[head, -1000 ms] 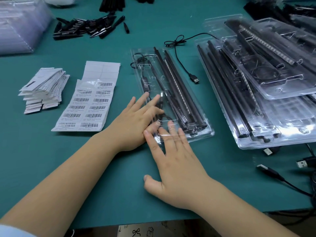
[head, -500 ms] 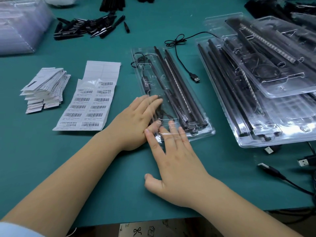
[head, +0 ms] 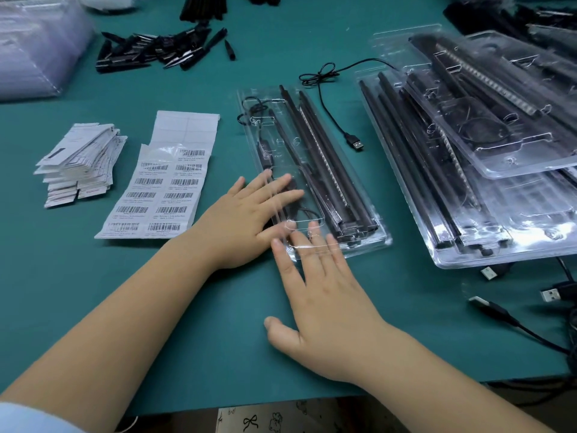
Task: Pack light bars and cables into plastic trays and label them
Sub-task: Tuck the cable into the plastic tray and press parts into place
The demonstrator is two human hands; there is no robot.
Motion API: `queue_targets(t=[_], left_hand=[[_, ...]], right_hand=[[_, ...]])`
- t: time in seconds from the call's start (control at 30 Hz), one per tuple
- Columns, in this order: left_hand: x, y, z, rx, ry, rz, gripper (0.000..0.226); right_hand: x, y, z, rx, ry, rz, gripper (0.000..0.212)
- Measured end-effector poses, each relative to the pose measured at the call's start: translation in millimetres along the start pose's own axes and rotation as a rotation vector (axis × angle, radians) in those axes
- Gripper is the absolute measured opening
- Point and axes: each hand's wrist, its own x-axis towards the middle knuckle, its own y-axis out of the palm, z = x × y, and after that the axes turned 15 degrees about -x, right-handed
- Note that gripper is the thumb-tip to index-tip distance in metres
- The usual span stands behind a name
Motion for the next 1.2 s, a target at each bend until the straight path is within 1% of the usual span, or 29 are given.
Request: queue_targets(t=[0.07,0.17,0.23,0.3,0.4,0.47,0.57,0.73,0.83,0.93,1.0,1.07,1.13,1.17,1.2], left_hand=[[0,0,-1,-0.005,-0.006,-0.002,0.072],[-1,0,-1,-0.014,0.001,-0.008,0.074],[0,1,0,-0.014,0.007,-0.013,0.071],[0,3,2,-0.004,0.011,-0.018,0.063],[1,5,4,-0.011,0.021,-0.045,0.052],[1,5,4,-0.015,0.026,-0.054,0.051],[0,5,3,-0.007,0.018,-0.045,0.059],[-2,4,2,-0.005,0.015,-0.030,0.059],[-2,3,1,-0.091,0.009,-0.051,0.059],[3,5,-5,-0.188,-0.034,-0.148,0.037],[6,6,-7,-0.227,-0.053,-0.194,0.028],[6,6,-7,-0.247,-0.048,-0.200,0.027],[5,4,-6,-0.253,-0.040,-0.195,0.028],[5,4,-5,-0.253,-0.040,-0.191,0.029],[5,4,-5,-0.253,-0.041,-0.186,0.029]], right_hand=[[-5,1,3,0.000,0.044,0.010,0.082],[-6,1,6,0.017,0.111,0.046,0.089],[-2,0,9,0.024,0.142,0.051,0.097],[5,-2,13,0.036,0.172,0.039,0.103],[14,-4,20,0.039,0.223,-0.008,0.109],[20,-4,22,0.033,0.248,-0.005,0.108],[25,-1,23,0.022,0.263,0.017,0.106],[26,3,23,-0.024,0.291,0.007,0.102],[26,4,22,-0.043,0.291,-0.004,0.100],[24,2,22,-0.065,0.284,-0.002,0.098],[23,0,22,-0.073,0.284,0.012,0.100],[23,-1,20,-0.082,0.266,0.028,0.100],[15,-1,16,-0.068,0.199,0.039,0.099],[8,-2,14,-0.051,0.156,0.028,0.099],[0,-3,11,-0.024,0.115,-0.037,0.094]])
